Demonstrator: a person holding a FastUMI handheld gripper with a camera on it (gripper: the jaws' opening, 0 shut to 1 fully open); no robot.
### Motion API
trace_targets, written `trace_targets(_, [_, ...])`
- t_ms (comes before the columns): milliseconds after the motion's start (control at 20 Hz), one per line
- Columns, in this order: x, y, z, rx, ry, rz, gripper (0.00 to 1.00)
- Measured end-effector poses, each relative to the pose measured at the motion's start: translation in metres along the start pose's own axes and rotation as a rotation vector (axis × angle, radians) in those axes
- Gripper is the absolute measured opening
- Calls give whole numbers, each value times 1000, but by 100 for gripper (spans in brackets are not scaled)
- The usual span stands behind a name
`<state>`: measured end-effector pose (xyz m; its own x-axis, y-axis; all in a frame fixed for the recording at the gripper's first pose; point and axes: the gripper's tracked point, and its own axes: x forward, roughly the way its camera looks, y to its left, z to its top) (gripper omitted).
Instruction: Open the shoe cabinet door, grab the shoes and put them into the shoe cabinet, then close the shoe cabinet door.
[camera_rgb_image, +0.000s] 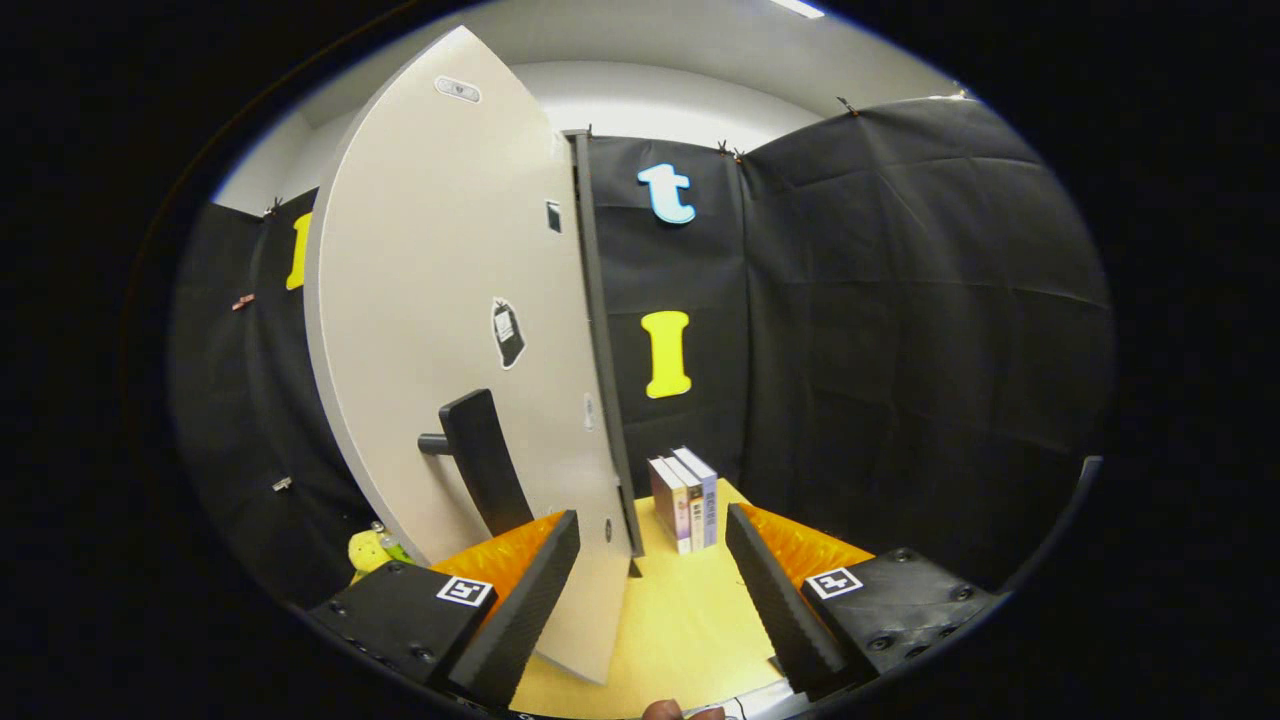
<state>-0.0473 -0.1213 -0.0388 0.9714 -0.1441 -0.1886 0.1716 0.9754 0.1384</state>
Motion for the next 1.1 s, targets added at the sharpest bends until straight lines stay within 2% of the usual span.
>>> trace_targets(200, [13, 78, 2, -14, -21, 116, 98])
trace_targets(350, [27, 136, -15, -33, -1, 213, 98])
trace_targets(500, [36, 168, -21, -75, -4, 246, 98])
trace_targets(700, [39, 185, -12, -97, -34, 255, 97])
trace_targets(1100, [36, 164, -1, -89, -82, 199, 97])
